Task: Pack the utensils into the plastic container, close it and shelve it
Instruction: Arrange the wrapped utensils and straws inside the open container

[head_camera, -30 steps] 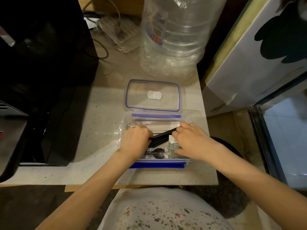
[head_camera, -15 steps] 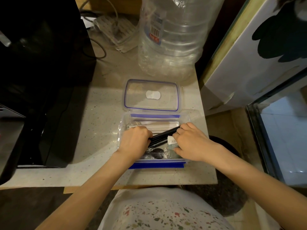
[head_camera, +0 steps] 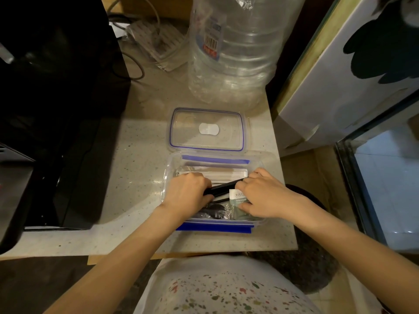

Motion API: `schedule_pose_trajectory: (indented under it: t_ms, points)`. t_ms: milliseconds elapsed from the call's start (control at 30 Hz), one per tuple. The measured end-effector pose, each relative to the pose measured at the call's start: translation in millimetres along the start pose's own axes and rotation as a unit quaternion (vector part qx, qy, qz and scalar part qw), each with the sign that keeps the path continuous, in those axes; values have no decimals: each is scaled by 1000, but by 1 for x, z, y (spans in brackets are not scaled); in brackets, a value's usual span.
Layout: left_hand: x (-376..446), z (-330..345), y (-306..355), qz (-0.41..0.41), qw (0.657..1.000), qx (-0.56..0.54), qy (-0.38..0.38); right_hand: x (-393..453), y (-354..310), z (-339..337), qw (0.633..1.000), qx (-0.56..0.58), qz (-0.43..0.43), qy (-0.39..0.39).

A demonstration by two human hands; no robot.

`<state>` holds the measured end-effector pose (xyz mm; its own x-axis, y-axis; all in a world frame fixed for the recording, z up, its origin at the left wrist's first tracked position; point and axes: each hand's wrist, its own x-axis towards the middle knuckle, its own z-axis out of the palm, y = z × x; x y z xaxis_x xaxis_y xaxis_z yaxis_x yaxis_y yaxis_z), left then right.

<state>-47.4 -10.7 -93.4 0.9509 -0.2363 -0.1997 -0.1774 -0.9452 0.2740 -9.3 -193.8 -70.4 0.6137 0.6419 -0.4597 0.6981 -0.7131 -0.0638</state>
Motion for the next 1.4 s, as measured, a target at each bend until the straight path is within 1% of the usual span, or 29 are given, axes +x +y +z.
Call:
schedule_pose_trajectory:
  t_ms: [133,367,433,567,733,833,867,967,1033,1100,1133,1267,1333,1400]
  points:
    - [1,-4,4,49,998,35,-22,0,3,3,1000,10,-3,18]
    - [9,-8,12,93,985,127,-73,-2,5,4,999,33,-12,37]
    - [10,-6,15,89,985,131,-73,-2,7,4,998,48,-14,36]
    - [11,-2,15,84,987,132,-48,-1,10,4,997,55,-25,49]
    - [12,0,14,86,986,140,-39,-1,11,8,998,25,-37,46]
    - [12,2,14,77,986,144,-37,-5,9,10,997,-33,-30,66]
    - [13,3,14,75,986,146,-37,-7,7,11,995,-57,-26,83]
    - [14,5,15,64,986,150,-40,-10,1,14,986,-137,12,97]
    - [14,6,16,60,985,152,-47,-12,0,11,982,-145,33,113]
    - [14,6,16,64,985,152,-48,-18,-1,7,987,-119,34,105]
    - [13,6,16,68,985,151,-47,-21,-1,5,992,-91,36,83]
    - [14,3,16,92,984,149,-37,-23,2,4,999,-9,36,37]
    - [15,1,18,101,983,146,-37,-23,1,4,999,-4,38,19]
    - [16,0,18,108,983,141,-39,-22,-1,3,999,-20,33,23]
